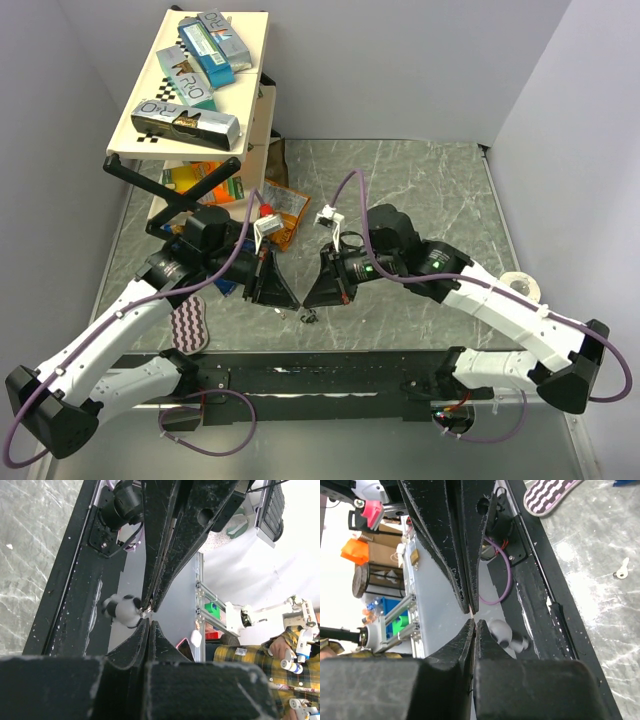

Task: Unlock with the key

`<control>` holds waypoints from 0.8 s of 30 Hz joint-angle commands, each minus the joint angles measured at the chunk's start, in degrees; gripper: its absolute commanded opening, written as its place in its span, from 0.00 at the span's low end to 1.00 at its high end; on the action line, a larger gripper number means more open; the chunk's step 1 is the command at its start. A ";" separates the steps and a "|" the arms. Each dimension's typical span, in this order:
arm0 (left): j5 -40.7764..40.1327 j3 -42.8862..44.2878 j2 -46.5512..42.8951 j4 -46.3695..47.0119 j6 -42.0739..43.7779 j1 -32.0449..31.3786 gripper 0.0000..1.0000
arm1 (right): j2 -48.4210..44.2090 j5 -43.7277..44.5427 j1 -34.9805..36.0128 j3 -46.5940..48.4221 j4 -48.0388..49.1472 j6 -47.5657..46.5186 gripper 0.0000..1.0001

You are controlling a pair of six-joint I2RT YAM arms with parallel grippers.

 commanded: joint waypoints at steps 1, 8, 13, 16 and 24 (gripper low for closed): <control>-0.99 2.08 -0.22 2.64 0.24 0.22 0.01 | 0.05 -3.08 0.00 1.64 4.48 1.09 0.00; -13.99 0.24 -2.06 11.23 -8.97 0.57 0.74 | -5.22 7.70 0.00 -6.09 16.07 9.08 0.00; -31.63 -3.80 -5.66 19.15 -19.25 0.66 0.81 | -8.56 17.56 0.00 -11.72 26.17 14.27 0.00; -35.01 -8.01 -7.95 26.97 -28.22 0.66 0.80 | -9.36 22.66 0.00 -12.69 30.92 15.77 0.00; -34.84 -10.84 -10.33 33.56 -36.23 0.66 0.65 | -9.00 25.14 0.00 -14.10 35.59 17.53 0.00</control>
